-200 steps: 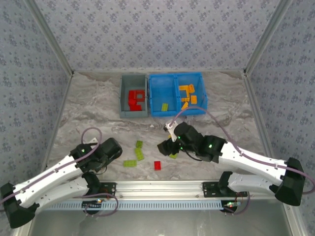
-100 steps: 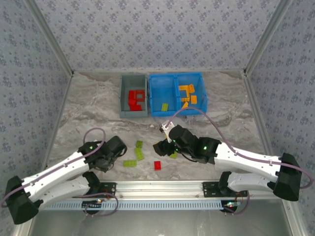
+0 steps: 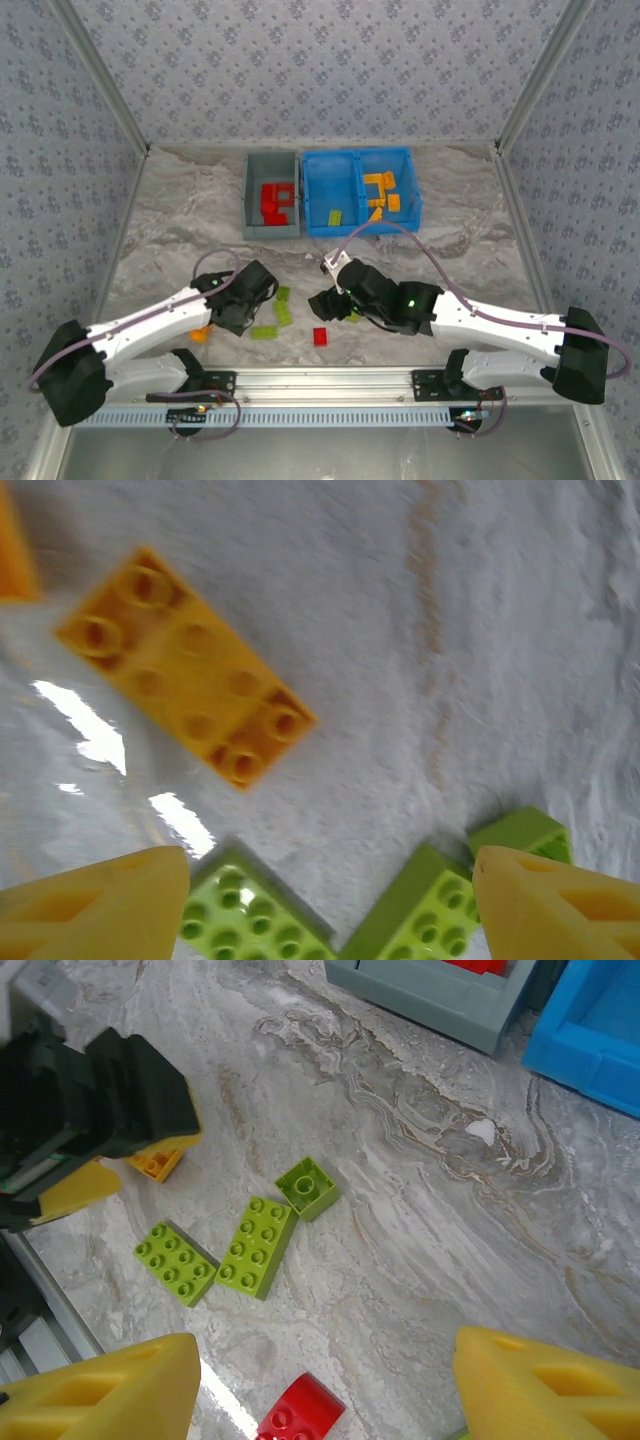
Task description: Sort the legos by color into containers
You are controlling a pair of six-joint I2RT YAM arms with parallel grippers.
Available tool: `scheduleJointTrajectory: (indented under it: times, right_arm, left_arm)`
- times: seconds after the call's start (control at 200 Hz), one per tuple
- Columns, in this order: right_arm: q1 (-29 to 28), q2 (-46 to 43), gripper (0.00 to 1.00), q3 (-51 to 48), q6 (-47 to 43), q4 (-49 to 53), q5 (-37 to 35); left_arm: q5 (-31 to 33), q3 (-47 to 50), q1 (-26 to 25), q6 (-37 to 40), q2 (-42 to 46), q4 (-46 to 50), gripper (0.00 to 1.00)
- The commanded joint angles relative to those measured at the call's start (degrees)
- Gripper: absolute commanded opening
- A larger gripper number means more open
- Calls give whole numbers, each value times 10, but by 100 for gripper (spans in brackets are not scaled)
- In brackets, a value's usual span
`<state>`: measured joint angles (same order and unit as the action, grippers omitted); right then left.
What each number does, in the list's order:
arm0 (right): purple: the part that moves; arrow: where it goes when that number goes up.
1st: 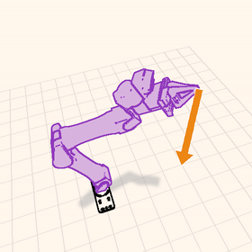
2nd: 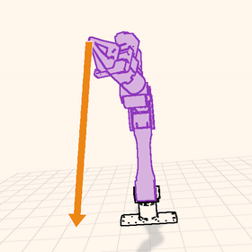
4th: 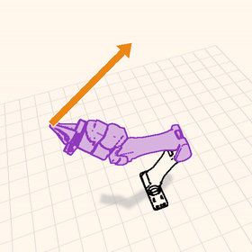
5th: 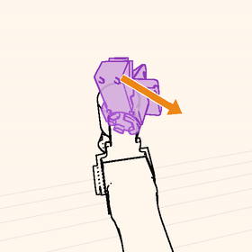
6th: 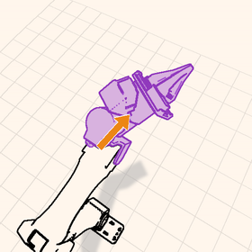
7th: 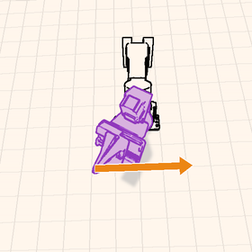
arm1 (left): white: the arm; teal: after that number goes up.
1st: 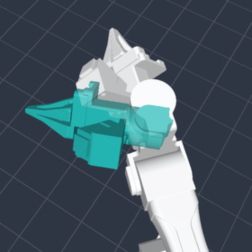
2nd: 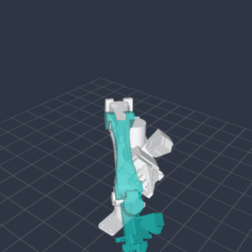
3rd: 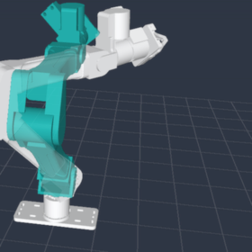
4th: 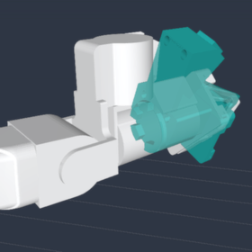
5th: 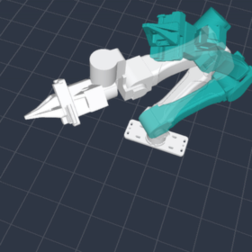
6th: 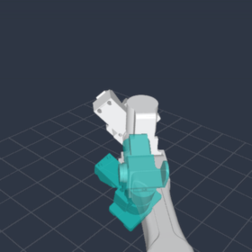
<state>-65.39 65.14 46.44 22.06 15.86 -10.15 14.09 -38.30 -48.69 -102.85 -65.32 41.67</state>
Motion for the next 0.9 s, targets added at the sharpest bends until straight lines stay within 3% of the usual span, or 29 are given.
scheduleJointTrajectory:
  times: [0.0, 0.175, 0.375, 0.665, 0.894]
  right_arm:
    - [1, -19, 70, 17, 0, 8, -18]
    - [6, -50, 71, 17, -17, 24, 12]
    - [21, -105, 74, 13, -9, 51, 49]
    - [30, -145, 75, -7, 21, 60, 44]
    - [31, -144, 75, -19, 33, 50, 47]
  left_arm:
    - [-51, -57, 20, 188, -50, -81, 79]
    - [-83, -144, 26, 455, -128, -9, 87]
    - [-119, -183, 29, 608, -177, 34, 88]
    - [-114, -229, 30, 716, -292, 12, 83]
    - [-114, -232, 30, 721, -337, 8, 67]
